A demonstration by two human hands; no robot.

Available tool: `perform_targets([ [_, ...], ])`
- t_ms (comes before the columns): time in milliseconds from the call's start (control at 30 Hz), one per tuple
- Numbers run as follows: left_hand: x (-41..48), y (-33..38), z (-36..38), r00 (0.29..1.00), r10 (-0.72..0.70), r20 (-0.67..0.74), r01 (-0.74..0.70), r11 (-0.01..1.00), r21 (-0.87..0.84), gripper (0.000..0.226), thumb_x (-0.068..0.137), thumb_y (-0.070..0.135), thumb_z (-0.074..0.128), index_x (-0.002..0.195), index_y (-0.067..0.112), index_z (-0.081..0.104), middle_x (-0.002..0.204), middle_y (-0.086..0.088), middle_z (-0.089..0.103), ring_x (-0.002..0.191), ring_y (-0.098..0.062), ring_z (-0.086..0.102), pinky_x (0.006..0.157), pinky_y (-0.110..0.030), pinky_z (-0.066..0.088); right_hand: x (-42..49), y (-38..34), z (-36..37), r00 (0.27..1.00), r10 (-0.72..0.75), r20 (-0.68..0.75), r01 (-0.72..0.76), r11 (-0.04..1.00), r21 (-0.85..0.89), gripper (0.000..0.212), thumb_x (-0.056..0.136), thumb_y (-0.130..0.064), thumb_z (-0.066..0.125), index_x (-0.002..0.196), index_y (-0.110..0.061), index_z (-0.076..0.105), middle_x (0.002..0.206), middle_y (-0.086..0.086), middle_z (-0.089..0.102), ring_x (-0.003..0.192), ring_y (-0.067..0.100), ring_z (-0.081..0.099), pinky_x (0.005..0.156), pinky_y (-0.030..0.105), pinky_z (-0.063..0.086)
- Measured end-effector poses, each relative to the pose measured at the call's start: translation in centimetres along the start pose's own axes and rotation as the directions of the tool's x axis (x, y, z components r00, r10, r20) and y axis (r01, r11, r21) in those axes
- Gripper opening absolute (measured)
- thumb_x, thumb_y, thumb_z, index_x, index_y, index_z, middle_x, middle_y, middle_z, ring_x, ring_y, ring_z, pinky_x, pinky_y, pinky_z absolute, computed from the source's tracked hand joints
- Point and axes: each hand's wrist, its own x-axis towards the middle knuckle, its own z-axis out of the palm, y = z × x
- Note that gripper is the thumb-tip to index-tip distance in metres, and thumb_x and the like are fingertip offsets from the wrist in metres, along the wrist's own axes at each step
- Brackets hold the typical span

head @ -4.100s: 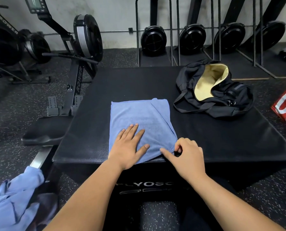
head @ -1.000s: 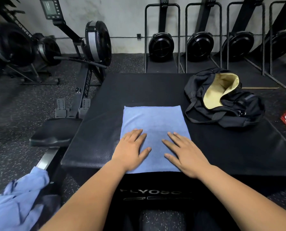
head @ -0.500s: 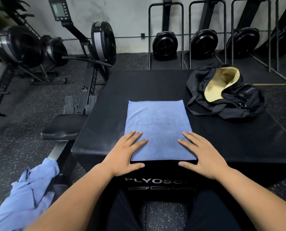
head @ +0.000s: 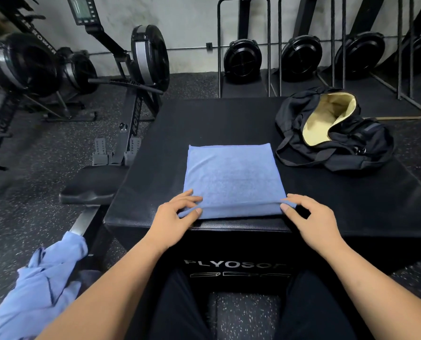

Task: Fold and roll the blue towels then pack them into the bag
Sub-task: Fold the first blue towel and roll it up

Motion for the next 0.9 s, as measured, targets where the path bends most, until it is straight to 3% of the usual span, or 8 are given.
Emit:
perform_targets([
  [133,0.1,0.3,0.0,0.980,-0.146,-0.132,0.124,0.979,-0.163,0.007,0.097,0.028,0.077,0.098,0.024,0.082,0.124,0.012,0.075,0.130,0.003,0.060,0.117,-0.038,0.044,0.1,-0.4,-0.2,0.996,0.071,-0.044,-0.071,0.997,0.003,0.008,0.092,-0.041,0.077,0.098,-0.035,0.079,0.102,-0.027,0.075,0.103,-0.005,0.066,0.094,0.022,0.047],
  [267,0.0,0.4,0.7,0.929,-0.241,-0.280,0.216,0.969,-0.117,0.018,0.091,0.043,0.081,0.099,0.027,0.080,0.113,0.020,0.076,0.093,0.004,0.069,0.096,-0.033,0.054,-0.1,-0.7,0.2,0.994,0.076,-0.075,-0.075,0.997,0.015,0.006,0.096,-0.036,0.074,0.098,-0.032,0.078,0.092,-0.020,0.076,0.090,-0.001,0.067,0.079,0.009,0.045],
  [367,-0.2,0.1,1.2,0.916,-0.204,-0.345,0.207,0.978,-0.028,0.016,0.092,0.047,0.078,0.092,0.031,0.076,0.106,0.018,0.075,0.099,-0.006,0.070,0.094,-0.032,0.054,0.0,-0.7,0.6,0.987,0.106,-0.121,-0.105,0.994,0.016,0.010,0.096,-0.037,0.074,0.100,-0.030,0.078,0.089,-0.016,0.075,0.080,0.006,0.066,0.073,0.012,0.045],
  [433,-0.8,0.2,1.4,0.920,-0.127,-0.369,0.167,0.983,0.077,0.013,0.094,0.043,0.076,0.090,0.032,0.071,0.106,0.018,0.071,0.107,-0.007,0.065,0.095,-0.024,0.049,0.0,-0.7,0.8,0.983,0.125,-0.135,-0.125,0.992,0.013,0.011,0.095,-0.039,0.075,0.101,-0.031,0.079,0.089,-0.015,0.075,0.081,0.006,0.066,0.075,0.015,0.045],
  [500,-1.6,0.1,1.4,0.939,-0.032,-0.343,0.098,0.979,0.176,0.012,0.094,0.033,0.078,0.091,0.031,0.067,0.107,0.021,0.066,0.113,-0.004,0.059,0.094,-0.013,0.040,0.0,-0.7,0.8,0.981,0.129,-0.144,-0.132,0.991,-0.015,0.013,0.094,-0.041,0.075,0.101,-0.031,0.079,0.092,-0.015,0.075,0.088,0.001,0.066,0.076,0.010,0.042],
  [600,-2.7,-0.4,1.3,0.956,0.072,-0.284,0.003,0.967,0.255,0.018,0.092,0.015,0.077,0.093,0.030,0.067,0.106,0.018,0.068,0.122,-0.005,0.055,0.097,-0.014,0.040,-0.1,-1.0,0.7,0.981,0.139,-0.136,-0.144,0.989,-0.028,0.012,0.094,-0.042,0.075,0.100,-0.033,0.079,0.094,-0.015,0.074,0.090,0.000,0.066,0.076,0.008,0.041],
  [767,-3.5,0.0,0.7,0.941,-0.044,-0.337,0.100,0.984,0.149,0.011,0.098,0.023,0.073,0.097,0.034,0.071,0.107,0.025,0.067,0.112,-0.004,0.060,0.091,-0.013,0.042,-0.5,-1.8,0.3,0.982,0.148,-0.119,-0.155,0.986,-0.054,0.008,0.094,-0.043,0.075,0.097,-0.036,0.077,0.094,-0.011,0.070,0.085,0.004,0.064,0.073,0.008,0.040],
  [900,-4.0,0.5,0.2,0.925,-0.171,-0.338,0.203,0.977,0.061,0.004,0.096,0.034,0.075,0.092,0.035,0.074,0.093,0.010,0.067,0.091,-0.008,0.064,0.084,-0.025,0.048,-2.1,-2.3,-0.5,0.983,0.154,-0.100,-0.162,0.984,-0.079,0.006,0.093,-0.043,0.076,0.093,-0.037,0.077,0.088,-0.004,0.064,0.081,0.006,0.062,0.070,0.006,0.038],
])
